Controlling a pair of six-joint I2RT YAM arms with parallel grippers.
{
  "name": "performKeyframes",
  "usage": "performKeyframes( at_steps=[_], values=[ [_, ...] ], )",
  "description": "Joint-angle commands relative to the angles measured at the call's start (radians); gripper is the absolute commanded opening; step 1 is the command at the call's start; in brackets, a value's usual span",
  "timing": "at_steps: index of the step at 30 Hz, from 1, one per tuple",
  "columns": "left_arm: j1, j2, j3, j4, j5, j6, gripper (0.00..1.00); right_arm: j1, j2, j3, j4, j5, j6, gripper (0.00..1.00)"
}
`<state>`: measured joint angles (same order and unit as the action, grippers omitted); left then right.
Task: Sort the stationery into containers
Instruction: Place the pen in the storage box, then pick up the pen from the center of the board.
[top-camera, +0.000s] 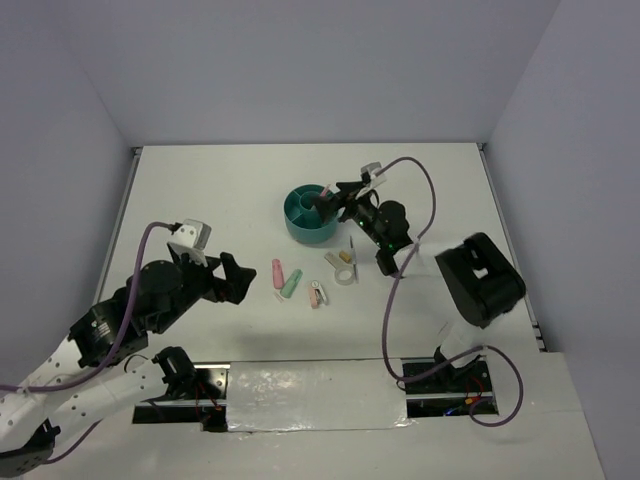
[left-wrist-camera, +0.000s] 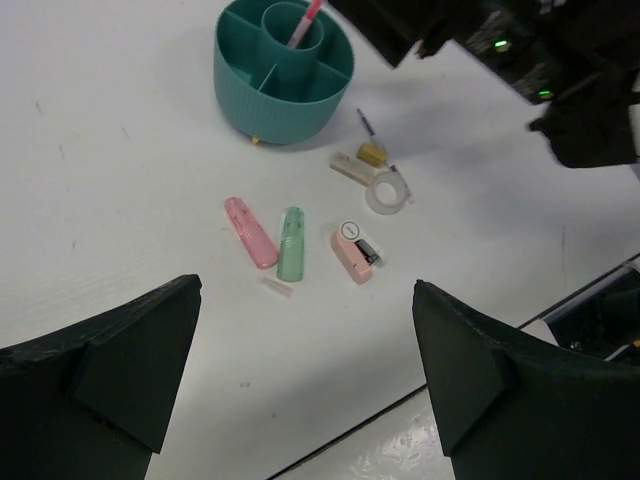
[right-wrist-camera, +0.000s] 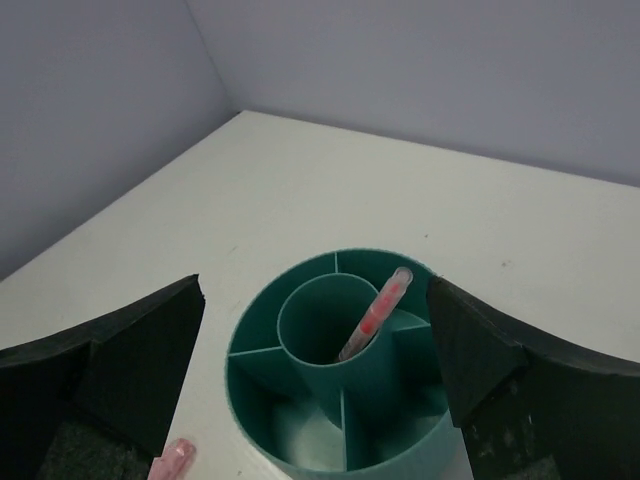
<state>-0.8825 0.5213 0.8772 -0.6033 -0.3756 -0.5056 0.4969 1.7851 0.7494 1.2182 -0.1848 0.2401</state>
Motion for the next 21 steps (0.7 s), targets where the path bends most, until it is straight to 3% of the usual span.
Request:
performKeyframes(
  at_steps=[1,3,6,10,16,21],
  values=[
    [-0.003,0.066,0.046,-0.018,-0.083,-0.049,0.99,-0.001,-0.241,-0.031,-0.125,0.097,0.024,1.00],
    [-0.003,0.083,0.058,-0.039,-0.134,-0.073,0.99,0.003,-0.359,-0.003,-0.309,0.215,0.051,1.00],
    [0.002,0.108,0.069,-0.073,-0.195,-0.122,0.99,0.003,-0.444,0.101,-0.901,0.393,0.142,1.00],
    [0.004,0.114,0.060,-0.082,-0.220,-0.185,0.99,0.003,-0.487,0.146,-1.256,0.507,0.159,0.99],
    [0.005,0.123,0.078,-0.088,-0.178,-0.185,0.99,0.002,-0.466,0.157,-1.454,0.484,0.108,0.82],
    [0.004,0.167,0.117,-0.138,-0.168,-0.102,0.99,0.003,-0.299,0.223,-1.510,0.380,0.047,0.66]
  ],
)
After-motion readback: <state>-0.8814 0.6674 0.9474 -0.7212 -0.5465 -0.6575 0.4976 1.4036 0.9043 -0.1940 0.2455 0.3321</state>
